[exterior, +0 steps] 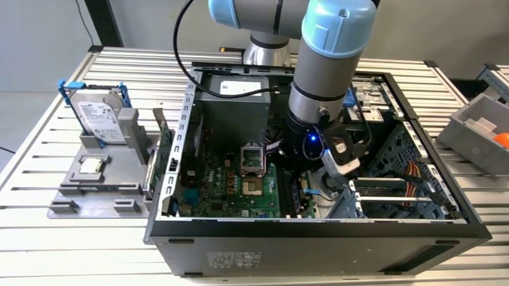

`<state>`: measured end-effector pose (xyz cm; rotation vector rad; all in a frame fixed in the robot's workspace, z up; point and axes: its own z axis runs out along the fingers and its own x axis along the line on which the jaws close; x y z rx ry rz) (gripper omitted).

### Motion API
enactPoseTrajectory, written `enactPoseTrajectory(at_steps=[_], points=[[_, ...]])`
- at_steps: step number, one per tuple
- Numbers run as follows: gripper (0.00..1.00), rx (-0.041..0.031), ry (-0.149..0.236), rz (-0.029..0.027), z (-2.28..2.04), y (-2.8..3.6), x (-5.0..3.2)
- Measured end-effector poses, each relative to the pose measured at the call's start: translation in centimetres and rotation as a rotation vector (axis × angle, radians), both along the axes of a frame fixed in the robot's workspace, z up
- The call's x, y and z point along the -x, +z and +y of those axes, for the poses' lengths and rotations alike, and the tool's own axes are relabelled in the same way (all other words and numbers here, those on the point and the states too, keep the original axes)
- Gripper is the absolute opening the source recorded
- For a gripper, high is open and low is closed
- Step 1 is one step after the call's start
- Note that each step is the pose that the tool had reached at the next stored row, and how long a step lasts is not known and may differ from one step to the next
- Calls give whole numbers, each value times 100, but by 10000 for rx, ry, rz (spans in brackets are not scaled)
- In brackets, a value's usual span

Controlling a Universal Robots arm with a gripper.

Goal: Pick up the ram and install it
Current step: 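Insert the ram into the slot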

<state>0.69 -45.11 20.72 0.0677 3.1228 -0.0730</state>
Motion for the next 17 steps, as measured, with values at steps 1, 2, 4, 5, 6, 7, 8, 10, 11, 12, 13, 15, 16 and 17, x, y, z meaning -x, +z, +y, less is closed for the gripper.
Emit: enactPoseTrajectory(at_steps=[1,2,4,5,6,7,8,10,11,12,13,15,16,17], points=[[0,-1,0,0,0,0,0],[100,-3,0,0,0,0,0],[100,-5,-1,-1,0,0,1],[100,3,-1,-2,0,1,0],[100,13,-1,-1,-1,16,0],[100,13,-1,-1,-1,42,0],[100,11,0,-1,0,77,0],[100,12,0,4,0,167,0],[100,13,-1,8,0,212,0],[100,12,0,14,0,260,0],[100,12,0,19,0,298,0],[100,12,-3,34,-1,362,0],[100,10,-3,37,-1,366,0],[100,10,-3,37,-1,366,0]])
